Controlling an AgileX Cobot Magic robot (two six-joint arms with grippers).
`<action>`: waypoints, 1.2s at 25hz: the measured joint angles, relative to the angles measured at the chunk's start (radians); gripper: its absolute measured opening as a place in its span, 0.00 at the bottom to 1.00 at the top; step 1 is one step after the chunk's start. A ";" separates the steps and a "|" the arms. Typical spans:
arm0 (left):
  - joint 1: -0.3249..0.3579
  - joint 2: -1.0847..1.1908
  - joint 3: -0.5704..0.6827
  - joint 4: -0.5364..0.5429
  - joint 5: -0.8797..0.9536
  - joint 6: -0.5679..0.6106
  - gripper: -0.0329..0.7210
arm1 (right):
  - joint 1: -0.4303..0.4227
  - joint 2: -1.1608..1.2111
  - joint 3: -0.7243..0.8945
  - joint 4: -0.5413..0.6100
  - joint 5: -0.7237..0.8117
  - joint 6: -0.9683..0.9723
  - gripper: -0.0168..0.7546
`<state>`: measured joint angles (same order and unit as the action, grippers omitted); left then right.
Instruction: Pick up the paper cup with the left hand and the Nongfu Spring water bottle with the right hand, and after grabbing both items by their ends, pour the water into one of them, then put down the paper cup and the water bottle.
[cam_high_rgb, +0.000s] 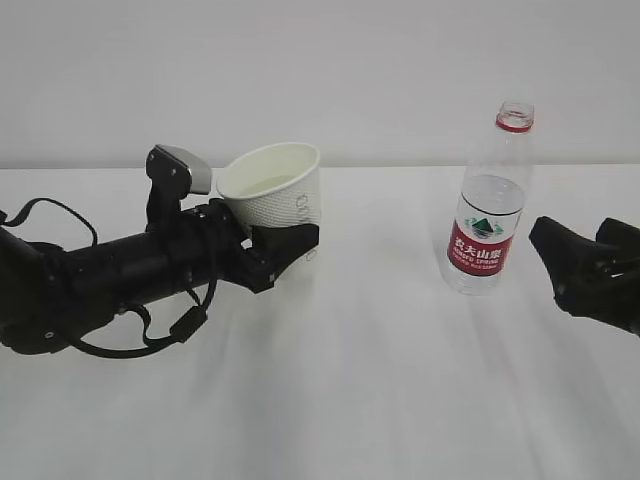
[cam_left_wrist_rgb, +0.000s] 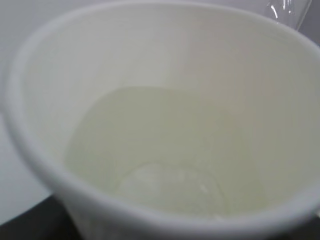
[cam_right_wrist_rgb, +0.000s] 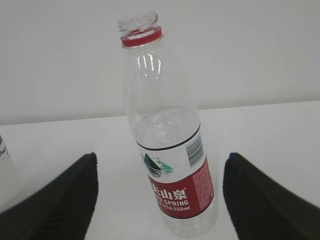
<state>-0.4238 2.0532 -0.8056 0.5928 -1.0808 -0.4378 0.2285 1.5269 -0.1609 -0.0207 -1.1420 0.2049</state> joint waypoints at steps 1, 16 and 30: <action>0.008 0.000 0.000 0.000 0.000 0.004 0.72 | 0.000 0.000 0.000 0.000 0.000 0.000 0.78; 0.122 0.000 0.000 -0.024 0.004 0.011 0.72 | 0.000 0.000 0.000 0.000 0.000 0.002 0.76; 0.134 0.000 0.111 -0.168 -0.024 0.114 0.71 | 0.000 0.000 0.000 0.002 0.000 0.002 0.76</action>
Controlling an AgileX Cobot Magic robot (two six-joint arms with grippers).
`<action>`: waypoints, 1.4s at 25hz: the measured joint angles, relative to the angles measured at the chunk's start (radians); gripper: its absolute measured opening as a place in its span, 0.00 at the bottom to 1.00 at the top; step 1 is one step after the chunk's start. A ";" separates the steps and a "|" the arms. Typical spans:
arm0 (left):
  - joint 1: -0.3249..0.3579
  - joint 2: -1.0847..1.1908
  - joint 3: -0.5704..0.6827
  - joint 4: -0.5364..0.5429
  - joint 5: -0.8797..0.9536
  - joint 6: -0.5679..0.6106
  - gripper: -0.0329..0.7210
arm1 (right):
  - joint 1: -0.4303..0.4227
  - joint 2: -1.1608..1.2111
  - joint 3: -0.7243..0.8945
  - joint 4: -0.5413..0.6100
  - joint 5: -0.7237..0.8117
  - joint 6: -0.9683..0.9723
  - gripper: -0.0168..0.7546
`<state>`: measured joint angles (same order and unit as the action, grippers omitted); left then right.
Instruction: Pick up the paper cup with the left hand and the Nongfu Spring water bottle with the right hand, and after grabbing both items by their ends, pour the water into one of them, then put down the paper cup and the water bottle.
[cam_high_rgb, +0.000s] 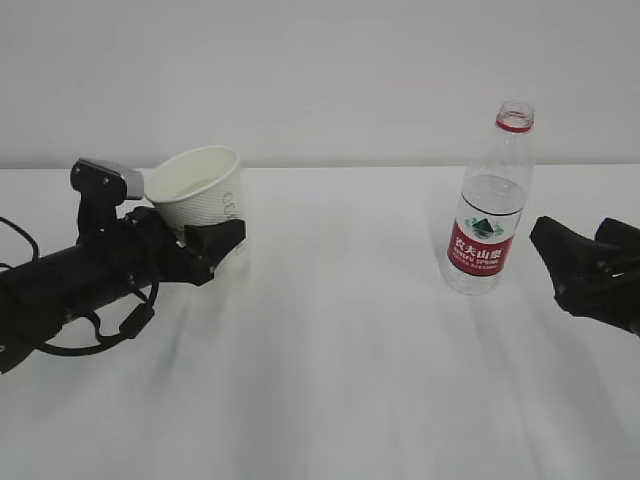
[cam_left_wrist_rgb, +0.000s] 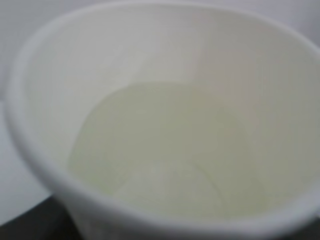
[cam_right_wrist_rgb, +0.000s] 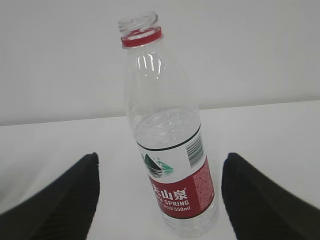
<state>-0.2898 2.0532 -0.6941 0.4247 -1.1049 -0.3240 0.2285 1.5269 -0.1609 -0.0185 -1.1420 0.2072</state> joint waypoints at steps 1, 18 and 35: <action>0.000 0.000 0.011 -0.021 0.000 0.010 0.71 | 0.000 0.000 0.000 0.000 0.000 0.000 0.76; 0.002 0.000 0.073 -0.316 -0.002 0.132 0.71 | 0.000 0.000 0.000 0.000 -0.001 0.000 0.76; 0.002 0.000 0.073 -0.541 -0.002 0.204 0.71 | 0.000 0.000 0.000 0.000 -0.001 0.000 0.76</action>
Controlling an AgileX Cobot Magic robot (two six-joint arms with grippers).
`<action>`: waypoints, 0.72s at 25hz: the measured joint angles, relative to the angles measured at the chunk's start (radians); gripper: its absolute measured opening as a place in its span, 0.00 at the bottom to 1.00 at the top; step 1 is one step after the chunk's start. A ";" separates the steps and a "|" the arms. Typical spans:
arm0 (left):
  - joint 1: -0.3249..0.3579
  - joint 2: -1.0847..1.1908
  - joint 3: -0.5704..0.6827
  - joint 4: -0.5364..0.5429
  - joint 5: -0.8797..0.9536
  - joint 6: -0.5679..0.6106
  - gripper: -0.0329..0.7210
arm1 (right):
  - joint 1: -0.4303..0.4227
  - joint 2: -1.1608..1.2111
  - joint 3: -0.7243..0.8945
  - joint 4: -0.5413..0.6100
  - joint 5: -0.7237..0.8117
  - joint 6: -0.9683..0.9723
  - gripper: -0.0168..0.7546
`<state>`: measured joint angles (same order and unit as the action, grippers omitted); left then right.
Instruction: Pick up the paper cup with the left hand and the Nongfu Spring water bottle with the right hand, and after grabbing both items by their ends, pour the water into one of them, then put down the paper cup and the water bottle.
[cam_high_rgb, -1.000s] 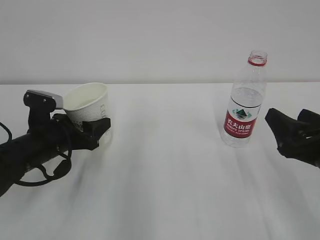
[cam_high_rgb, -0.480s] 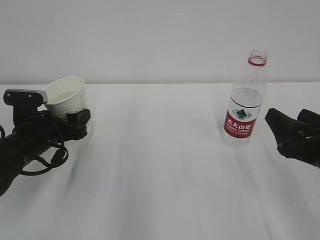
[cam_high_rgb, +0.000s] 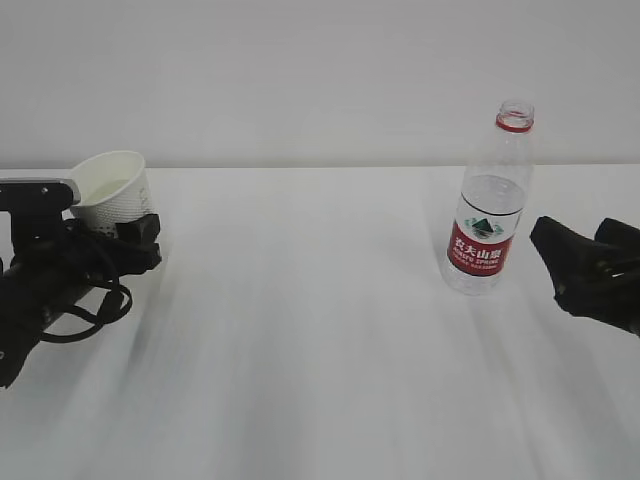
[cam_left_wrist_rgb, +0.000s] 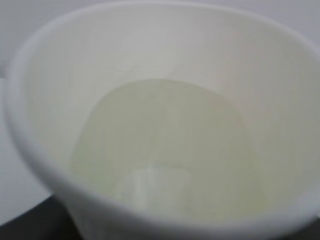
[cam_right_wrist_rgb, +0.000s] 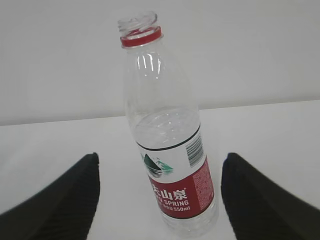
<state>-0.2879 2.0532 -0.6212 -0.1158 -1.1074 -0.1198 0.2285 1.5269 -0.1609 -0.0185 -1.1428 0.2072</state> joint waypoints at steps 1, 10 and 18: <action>0.000 0.000 0.000 -0.005 0.000 0.000 0.71 | 0.000 0.000 0.000 0.000 0.000 0.000 0.76; 0.000 0.011 -0.027 -0.039 0.000 0.002 0.71 | 0.000 0.000 0.000 0.000 0.000 0.000 0.76; 0.000 0.041 -0.060 -0.039 -0.001 0.002 0.71 | 0.000 0.000 0.000 0.000 -0.002 0.001 0.76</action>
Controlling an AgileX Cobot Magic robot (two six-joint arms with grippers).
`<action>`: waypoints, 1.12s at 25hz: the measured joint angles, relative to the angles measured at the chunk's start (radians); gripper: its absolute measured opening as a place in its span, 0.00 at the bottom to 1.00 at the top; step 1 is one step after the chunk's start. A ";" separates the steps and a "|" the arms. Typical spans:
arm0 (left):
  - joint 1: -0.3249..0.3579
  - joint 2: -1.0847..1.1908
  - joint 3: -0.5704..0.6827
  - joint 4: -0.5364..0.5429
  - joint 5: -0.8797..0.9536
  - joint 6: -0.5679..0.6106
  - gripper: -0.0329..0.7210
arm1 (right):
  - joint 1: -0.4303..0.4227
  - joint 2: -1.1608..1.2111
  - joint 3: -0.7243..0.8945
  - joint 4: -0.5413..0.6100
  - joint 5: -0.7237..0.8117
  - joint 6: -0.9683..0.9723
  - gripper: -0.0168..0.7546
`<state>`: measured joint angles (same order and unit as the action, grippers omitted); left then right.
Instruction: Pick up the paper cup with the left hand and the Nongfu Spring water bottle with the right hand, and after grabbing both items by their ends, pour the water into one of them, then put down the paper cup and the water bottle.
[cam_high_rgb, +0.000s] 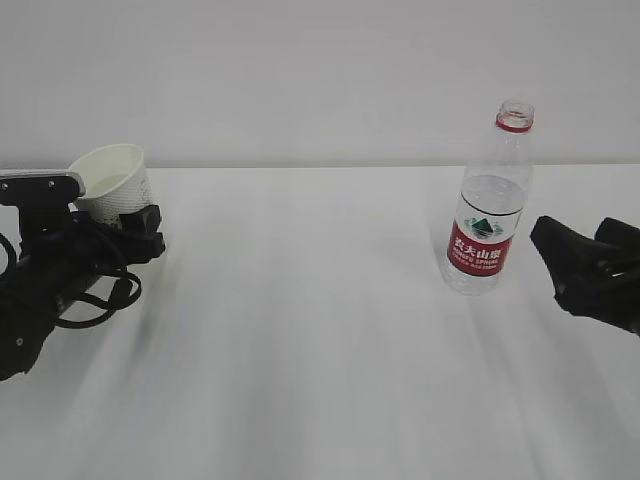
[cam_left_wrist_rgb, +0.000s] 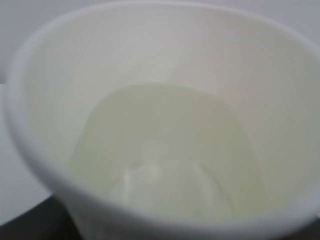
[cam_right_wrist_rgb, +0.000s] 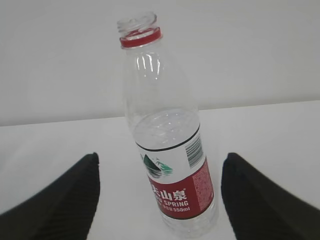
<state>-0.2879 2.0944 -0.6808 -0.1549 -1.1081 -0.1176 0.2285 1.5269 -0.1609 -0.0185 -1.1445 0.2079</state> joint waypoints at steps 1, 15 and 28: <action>0.000 0.000 0.000 0.000 0.000 0.000 0.71 | 0.000 0.000 0.000 0.000 0.000 0.000 0.76; 0.062 0.000 -0.019 0.013 0.000 0.000 0.71 | 0.000 0.000 0.000 0.000 0.000 0.000 0.76; 0.071 0.000 -0.023 0.053 0.000 0.000 0.71 | 0.000 0.000 0.000 0.000 0.000 0.000 0.76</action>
<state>-0.2174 2.0944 -0.7043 -0.1019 -1.1081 -0.1176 0.2285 1.5269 -0.1609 -0.0185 -1.1445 0.2079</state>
